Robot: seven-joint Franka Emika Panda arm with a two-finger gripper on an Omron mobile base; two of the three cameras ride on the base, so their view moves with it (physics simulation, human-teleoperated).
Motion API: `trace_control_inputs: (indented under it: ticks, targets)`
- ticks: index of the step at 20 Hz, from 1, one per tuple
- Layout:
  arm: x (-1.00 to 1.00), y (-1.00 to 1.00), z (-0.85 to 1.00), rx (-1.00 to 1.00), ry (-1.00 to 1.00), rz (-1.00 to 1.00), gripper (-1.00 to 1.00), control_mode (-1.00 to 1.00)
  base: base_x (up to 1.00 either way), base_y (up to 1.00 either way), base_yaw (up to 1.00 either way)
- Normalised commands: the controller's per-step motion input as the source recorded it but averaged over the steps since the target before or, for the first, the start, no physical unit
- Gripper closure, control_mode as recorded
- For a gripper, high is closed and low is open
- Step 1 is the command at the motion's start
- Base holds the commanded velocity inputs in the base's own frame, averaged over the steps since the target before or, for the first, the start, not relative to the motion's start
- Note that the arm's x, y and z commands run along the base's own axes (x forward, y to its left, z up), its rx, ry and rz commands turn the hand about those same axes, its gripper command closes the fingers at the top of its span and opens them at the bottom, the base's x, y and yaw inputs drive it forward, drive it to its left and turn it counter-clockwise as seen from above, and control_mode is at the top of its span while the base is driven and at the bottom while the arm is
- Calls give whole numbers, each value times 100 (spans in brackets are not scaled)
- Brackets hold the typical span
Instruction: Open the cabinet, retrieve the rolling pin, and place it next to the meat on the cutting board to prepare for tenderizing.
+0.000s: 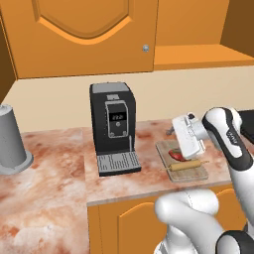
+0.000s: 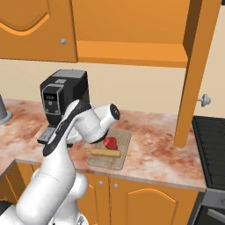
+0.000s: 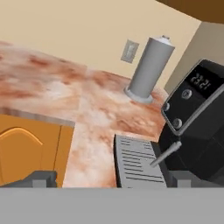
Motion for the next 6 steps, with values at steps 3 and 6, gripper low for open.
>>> trace_control_inputs:
  ticks: [3,6]
  targets:
    - [-41,64,4,0,-5,0,-100,-100,0,0,0]
    - [-41,64,0,0,-4,0,-100,-100,0,0,0]
